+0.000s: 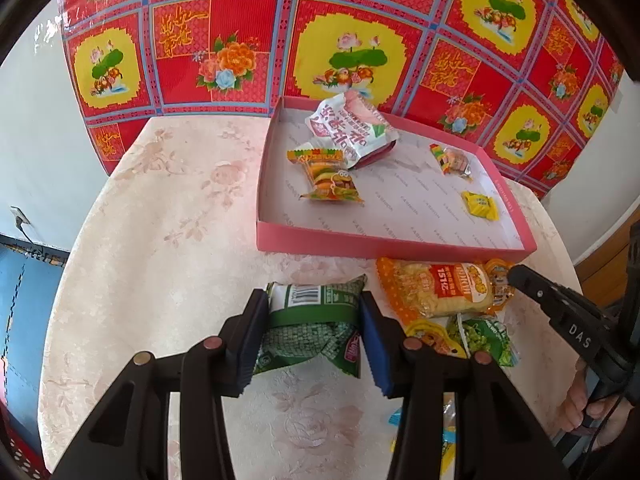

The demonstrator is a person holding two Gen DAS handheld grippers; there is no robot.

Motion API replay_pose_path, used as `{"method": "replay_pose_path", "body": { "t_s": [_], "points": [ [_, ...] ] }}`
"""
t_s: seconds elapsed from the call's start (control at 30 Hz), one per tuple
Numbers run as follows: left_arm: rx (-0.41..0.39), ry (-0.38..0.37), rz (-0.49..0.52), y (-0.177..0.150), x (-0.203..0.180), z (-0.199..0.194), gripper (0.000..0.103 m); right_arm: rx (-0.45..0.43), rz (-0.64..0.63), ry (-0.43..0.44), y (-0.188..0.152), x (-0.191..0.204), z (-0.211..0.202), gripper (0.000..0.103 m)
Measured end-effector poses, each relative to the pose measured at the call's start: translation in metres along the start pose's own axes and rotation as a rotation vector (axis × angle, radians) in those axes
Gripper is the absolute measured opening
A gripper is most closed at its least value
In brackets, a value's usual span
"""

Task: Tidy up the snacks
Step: 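Close the right tool on the orange jelly cup while the left tool lifts the green bag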

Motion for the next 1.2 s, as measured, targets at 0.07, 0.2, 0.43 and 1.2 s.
{"method": "replay_pose_path", "body": {
  "t_s": [0.07, 0.2, 0.43, 1.2],
  "points": [
    [0.0, 0.002, 0.001, 0.0, 0.0, -0.001, 0.048, -0.002, -0.003, -0.002, 0.0, 0.0, 0.0, 0.008],
    [0.003, 0.001, 0.001, -0.001, -0.001, -0.002, 0.048, 0.013, 0.006, 0.002, -0.002, 0.001, 0.003, 0.018],
    [-0.005, 0.004, 0.006, -0.001, -0.001, -0.003, 0.048, 0.043, -0.006, -0.008, -0.01, 0.001, 0.016, 0.024],
    [-0.075, -0.019, 0.047, 0.042, -0.017, -0.006, 0.048, -0.023, -0.003, 0.027, 0.011, -0.006, -0.016, 0.022]
  ]
}}
Point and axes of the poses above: each gripper's, at about its wrist camera, not at the fingertips, and z roughly the way its jaws point, x to its left, y to its top, the point moved 10 cm from there along z, roughly the way its jaws point, and after that the axes turned 6 degrees about z, right-handed, at the moved point
